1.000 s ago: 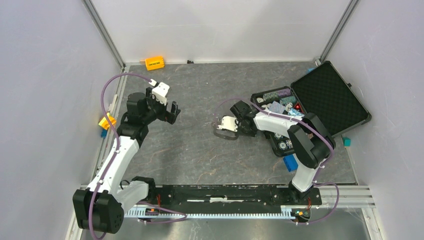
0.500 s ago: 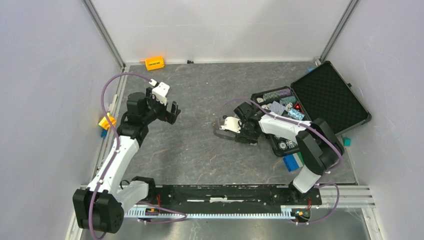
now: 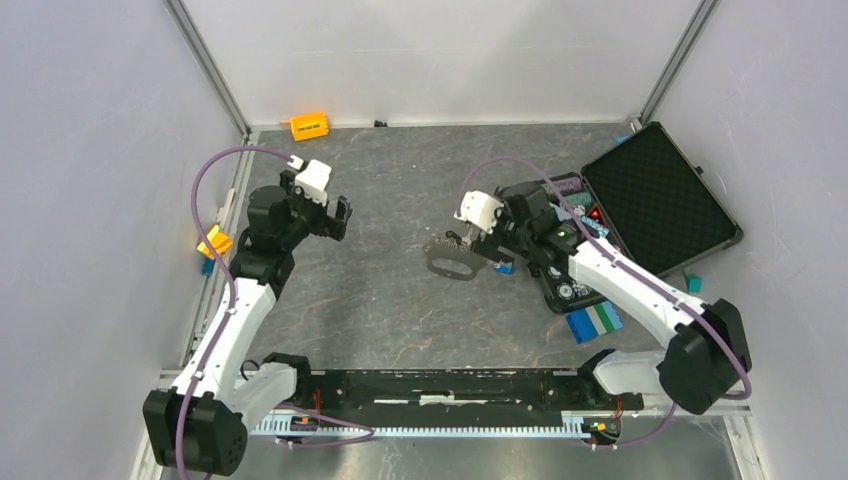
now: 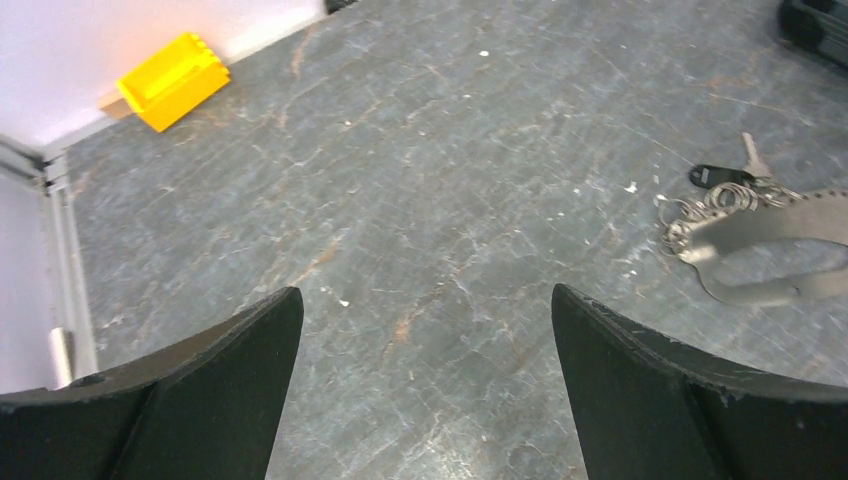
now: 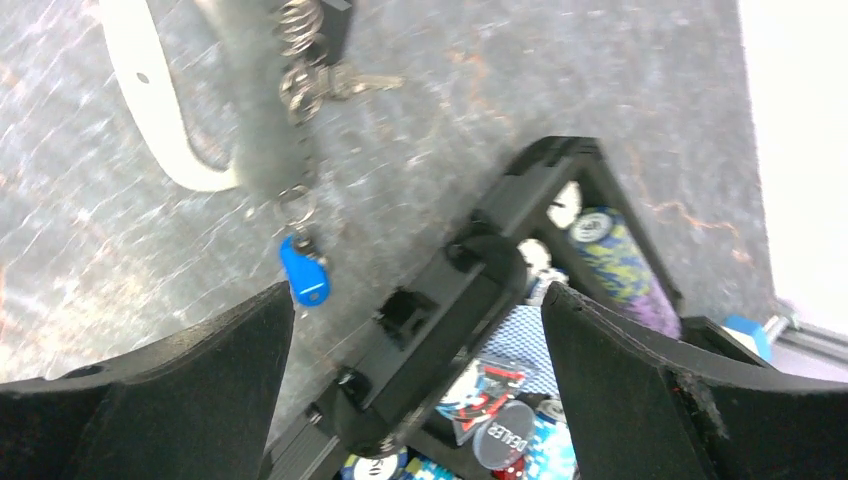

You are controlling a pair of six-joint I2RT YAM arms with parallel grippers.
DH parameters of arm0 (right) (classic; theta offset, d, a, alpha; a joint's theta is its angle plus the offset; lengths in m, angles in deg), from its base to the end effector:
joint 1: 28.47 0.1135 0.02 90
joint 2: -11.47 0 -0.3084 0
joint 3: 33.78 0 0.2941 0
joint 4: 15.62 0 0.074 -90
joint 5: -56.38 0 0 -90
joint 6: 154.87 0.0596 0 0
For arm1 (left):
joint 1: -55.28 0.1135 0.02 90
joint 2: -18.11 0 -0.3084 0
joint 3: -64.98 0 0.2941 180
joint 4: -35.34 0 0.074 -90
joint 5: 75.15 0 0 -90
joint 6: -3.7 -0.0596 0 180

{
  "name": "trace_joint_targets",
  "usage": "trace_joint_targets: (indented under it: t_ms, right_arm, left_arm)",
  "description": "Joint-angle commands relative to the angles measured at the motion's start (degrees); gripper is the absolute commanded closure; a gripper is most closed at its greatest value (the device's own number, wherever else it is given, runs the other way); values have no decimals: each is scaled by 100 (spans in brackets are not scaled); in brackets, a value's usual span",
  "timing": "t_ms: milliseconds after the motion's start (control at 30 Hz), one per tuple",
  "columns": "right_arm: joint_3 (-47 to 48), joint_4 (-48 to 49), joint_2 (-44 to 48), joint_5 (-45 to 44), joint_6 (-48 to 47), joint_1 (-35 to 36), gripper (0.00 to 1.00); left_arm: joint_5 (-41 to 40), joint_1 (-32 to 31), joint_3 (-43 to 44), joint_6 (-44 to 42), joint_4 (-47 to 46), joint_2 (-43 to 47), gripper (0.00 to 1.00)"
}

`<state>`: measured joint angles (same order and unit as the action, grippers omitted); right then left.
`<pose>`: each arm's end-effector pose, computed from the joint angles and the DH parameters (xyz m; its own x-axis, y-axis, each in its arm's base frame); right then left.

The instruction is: Put the keys on the keyring

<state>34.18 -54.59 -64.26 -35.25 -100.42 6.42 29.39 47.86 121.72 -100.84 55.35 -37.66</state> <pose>0.2691 0.1856 0.2753 -0.1629 -0.8221 -0.5455 -0.7995 0.4340 -0.4153 0.2609 -0.0491 0.3305 -0.2227 0.2741 -0.9356 0.4300 0.8889 0.1580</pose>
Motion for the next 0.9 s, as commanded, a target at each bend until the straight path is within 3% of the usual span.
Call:
trace_joint_targets:
  t_ms: [0,133,333,600,867]
  right_arm:
    - [136,1035,424,-324,590,-229,2]
    - [168,1401,530,-735,920,-424,2]
    - [163,1704,814,-980,1659,-1028,2]
    - [-1020,2659,1924,-1164,2131,-1462,2]
    - [-1935,3165,2486,-270,2105,-1471,2]
  left_arm:
    - [-595,30,-98,255,-613,176,0]
    - [-791,54,-428,613,-1229,414,0]
    - [-919,150,-345,1061,-1213,467,0]
    - [-814,276,-447,1000,-692,908,0]
    - [-854,276,-963,1146,-794,1857,0]
